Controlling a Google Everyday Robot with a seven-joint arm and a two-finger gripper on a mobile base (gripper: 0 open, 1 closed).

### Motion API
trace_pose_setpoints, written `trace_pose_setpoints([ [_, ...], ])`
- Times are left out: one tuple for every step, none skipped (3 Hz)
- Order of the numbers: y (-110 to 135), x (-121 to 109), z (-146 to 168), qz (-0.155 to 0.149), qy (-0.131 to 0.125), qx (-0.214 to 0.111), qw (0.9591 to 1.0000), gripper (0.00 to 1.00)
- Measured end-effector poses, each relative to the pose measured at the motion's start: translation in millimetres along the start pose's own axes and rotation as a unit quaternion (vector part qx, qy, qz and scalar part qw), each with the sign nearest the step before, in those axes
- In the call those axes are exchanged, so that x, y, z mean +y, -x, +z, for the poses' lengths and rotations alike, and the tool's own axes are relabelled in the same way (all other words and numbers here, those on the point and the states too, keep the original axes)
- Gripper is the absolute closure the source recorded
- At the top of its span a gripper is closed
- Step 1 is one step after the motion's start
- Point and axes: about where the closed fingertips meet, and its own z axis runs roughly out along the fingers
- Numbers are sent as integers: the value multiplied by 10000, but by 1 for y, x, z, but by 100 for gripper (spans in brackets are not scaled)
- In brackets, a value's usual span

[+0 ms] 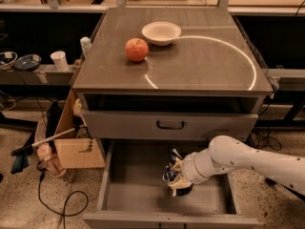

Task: Pick blue chip bag from middle drawer and place on counter

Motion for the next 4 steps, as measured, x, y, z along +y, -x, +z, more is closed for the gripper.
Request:
trace_pose_setpoints([
  [19, -2, -34, -108, -150, 11, 9998, 100],
  [35, -11, -66, -140, -373, 164, 9991, 100],
  [48, -19, -95, -144, -646, 312, 9973, 100],
  [52, -28, -113, -157, -903, 413, 9949, 100],
])
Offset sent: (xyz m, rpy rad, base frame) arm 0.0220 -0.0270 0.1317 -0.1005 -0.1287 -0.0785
